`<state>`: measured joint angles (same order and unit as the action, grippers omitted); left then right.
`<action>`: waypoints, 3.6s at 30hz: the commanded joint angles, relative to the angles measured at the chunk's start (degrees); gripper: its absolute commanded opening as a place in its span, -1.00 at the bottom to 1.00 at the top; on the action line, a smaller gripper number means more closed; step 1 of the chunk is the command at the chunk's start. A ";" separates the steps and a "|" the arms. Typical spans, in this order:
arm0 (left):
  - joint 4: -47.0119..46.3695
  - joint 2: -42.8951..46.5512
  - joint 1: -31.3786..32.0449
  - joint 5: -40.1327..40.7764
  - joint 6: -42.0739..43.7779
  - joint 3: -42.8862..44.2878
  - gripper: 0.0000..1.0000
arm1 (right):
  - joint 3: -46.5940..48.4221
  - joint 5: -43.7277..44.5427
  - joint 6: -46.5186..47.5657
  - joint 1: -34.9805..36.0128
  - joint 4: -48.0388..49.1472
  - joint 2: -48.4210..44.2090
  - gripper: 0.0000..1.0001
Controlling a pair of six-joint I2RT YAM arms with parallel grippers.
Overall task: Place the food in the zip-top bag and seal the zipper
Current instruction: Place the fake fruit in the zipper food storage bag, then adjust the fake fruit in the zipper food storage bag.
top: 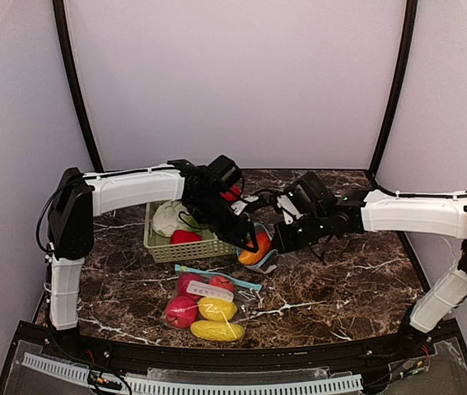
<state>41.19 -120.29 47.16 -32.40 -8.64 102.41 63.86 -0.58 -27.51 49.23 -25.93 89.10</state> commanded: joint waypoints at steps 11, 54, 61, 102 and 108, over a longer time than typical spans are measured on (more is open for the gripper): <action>5.48 -1.03 1.18 8.21 5.61 3.42 0.26 | -5.31 -6.96 4.05 0.12 10.62 -4.59 -1.00; -50.17 25.45 -1.53 8.74 -34.09 -45.29 -0.06 | -6.53 -8.80 1.46 -1.07 13.03 -4.55 -1.00; -47.16 24.20 -1.54 8.87 -32.91 -43.62 -0.09 | -6.47 -8.93 1.62 -1.06 13.44 -4.29 -1.00; -49.32 22.99 -0.64 6.48 -36.18 -46.02 -0.21 | -5.91 -9.34 2.10 -1.07 13.58 -3.52 -1.00; -48.76 22.23 -0.38 6.65 -35.99 -45.43 -0.18 | -5.62 -9.52 2.28 -1.07 13.58 -3.37 -1.00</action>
<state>-8.08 -97.73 46.39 -25.12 -44.45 56.84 57.74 -9.26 -25.71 48.58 -14.11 85.60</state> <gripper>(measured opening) 0.407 0.006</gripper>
